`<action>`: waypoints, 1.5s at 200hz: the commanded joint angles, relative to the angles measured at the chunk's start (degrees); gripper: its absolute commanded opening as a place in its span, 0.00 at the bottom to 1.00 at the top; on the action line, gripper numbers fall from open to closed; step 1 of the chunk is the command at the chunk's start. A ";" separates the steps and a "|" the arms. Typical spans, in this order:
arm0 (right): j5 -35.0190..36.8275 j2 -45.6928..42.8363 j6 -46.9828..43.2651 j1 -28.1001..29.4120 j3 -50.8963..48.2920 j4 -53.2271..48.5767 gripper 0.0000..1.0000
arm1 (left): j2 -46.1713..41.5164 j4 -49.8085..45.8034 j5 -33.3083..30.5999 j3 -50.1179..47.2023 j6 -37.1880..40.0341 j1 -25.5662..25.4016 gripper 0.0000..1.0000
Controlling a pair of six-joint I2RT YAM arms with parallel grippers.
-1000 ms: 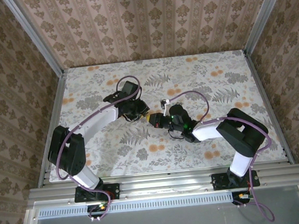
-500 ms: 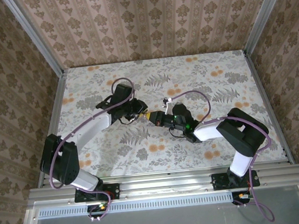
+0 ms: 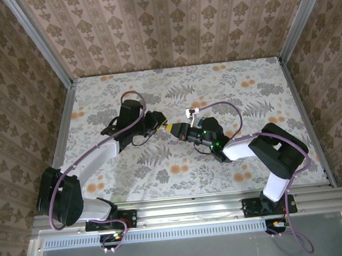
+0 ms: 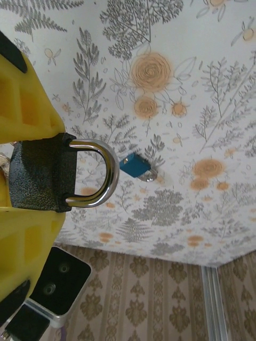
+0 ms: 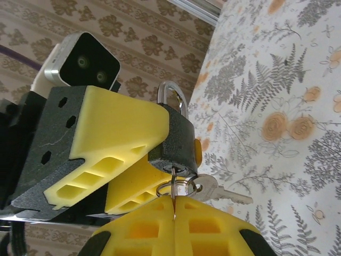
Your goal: Unlock with the key
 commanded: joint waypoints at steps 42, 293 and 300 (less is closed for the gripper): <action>-5.21 -0.26 2.76 0.24 -0.61 4.02 0.00 | -3.41 14.33 5.09 -1.50 -0.36 0.93 0.14; 3.88 -16.48 -20.00 1.48 1.68 -31.16 0.46 | 2.11 -16.38 -0.24 8.37 1.35 -0.42 0.18; 3.46 -15.90 -19.65 1.57 1.30 -28.41 0.46 | 2.20 -16.38 0.00 8.50 1.05 -0.54 0.19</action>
